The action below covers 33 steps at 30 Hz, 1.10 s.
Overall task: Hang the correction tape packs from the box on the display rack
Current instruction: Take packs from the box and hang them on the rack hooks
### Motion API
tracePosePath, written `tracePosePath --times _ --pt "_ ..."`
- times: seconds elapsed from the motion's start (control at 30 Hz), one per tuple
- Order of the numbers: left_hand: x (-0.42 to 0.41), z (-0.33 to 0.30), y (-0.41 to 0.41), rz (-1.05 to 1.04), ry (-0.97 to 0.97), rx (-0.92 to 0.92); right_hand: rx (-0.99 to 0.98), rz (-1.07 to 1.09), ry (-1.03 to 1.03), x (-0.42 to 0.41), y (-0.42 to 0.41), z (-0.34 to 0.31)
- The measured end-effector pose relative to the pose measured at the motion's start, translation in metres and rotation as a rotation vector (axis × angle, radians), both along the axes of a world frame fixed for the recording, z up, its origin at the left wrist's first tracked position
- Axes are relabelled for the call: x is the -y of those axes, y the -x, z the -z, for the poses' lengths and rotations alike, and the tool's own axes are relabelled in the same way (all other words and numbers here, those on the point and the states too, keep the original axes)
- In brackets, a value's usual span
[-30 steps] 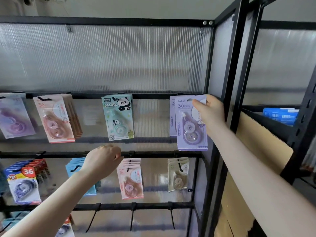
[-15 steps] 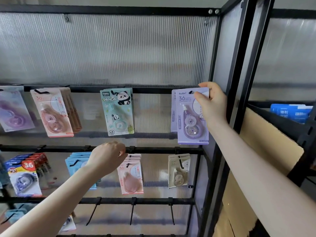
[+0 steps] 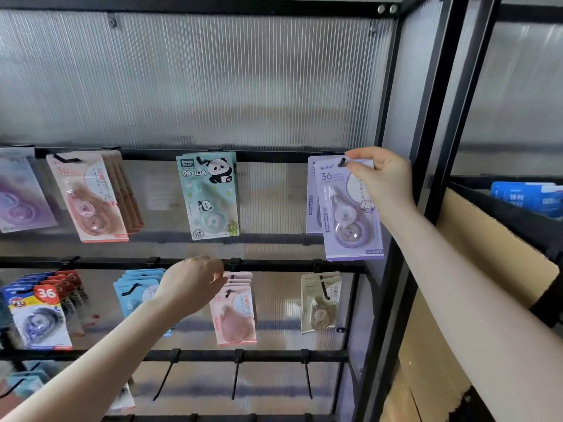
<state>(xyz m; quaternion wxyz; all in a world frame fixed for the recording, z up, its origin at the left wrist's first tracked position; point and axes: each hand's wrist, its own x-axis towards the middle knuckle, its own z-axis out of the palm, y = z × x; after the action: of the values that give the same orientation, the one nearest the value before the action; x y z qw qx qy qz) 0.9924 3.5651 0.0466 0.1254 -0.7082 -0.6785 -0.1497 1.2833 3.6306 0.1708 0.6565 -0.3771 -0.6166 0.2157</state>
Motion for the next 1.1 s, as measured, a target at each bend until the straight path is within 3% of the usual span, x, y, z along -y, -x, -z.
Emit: tracePosePath --times 0.27,0.7,1.1 --pt "-0.003 0.001 0.009 -0.007 -0.046 0.026 0.171 0.21 -0.087 -0.024 0.01 0.012" --pt "0.009 0.0 0.023 -0.041 -0.108 0.052 0.607 0.547 -0.204 -0.008 0.011 0.021" --pt "0.045 0.018 0.033 -0.107 -0.151 0.015 0.789 0.502 -0.112 0.027 0.019 0.089"
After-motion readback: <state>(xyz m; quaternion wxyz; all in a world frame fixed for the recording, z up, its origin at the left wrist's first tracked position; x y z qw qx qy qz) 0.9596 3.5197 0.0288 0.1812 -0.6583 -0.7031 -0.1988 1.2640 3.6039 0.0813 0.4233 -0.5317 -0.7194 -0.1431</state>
